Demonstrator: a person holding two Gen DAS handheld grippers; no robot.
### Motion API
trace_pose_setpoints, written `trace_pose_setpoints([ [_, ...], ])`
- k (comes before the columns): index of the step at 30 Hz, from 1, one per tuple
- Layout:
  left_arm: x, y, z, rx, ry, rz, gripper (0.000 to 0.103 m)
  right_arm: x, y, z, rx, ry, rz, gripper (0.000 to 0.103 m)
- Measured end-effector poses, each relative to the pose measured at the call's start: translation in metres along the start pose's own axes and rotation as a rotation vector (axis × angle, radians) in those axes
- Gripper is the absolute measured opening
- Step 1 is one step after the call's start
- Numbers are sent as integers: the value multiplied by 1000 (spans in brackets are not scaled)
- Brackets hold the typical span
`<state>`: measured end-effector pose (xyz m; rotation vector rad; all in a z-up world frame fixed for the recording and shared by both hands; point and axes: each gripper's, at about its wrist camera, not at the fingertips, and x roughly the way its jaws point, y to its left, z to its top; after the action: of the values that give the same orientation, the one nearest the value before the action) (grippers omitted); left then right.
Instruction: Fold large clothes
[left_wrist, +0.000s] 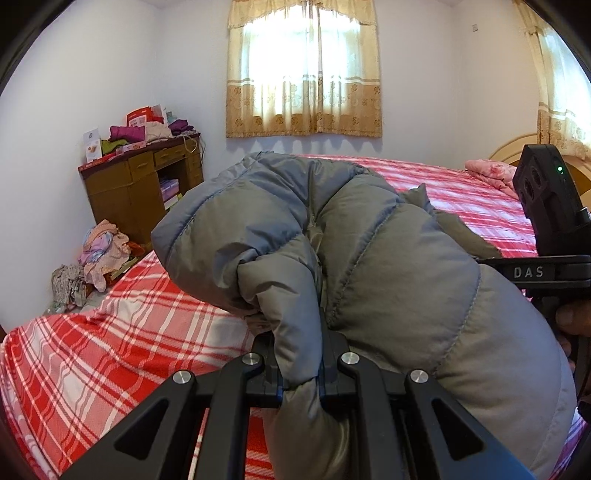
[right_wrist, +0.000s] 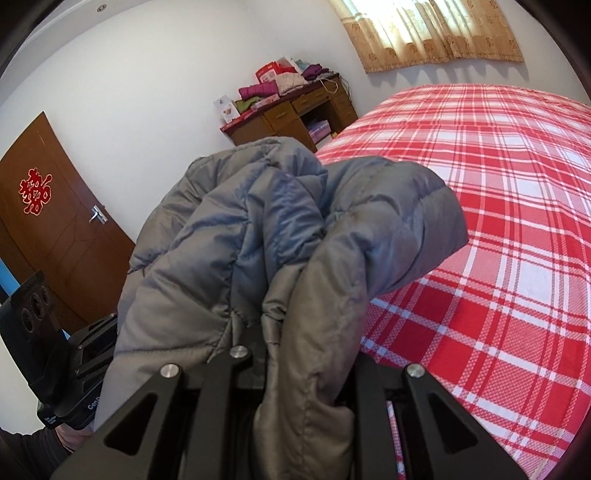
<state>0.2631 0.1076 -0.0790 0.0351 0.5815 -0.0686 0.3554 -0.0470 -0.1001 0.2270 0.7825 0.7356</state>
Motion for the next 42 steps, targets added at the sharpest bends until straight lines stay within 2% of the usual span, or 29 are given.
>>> trace_pose_setpoints([
  [12,16,18,-20,-21,37,40,13,17,-2,-14,9,37,-49,19],
  [20,25,27,-29,-46,55,69,23,23,0,-19,-3,45,-90,19],
  [29,31,32,-32,-70,73,94,44,26,2,-21,-14,47,-128,20],
  [34,35,39,-34,-98,75,129,64,28,6,-23,-20,49,-146,20],
  [42,41,53,-42,-156,88,156,83,29,11,-26,-37,46,-179,22],
])
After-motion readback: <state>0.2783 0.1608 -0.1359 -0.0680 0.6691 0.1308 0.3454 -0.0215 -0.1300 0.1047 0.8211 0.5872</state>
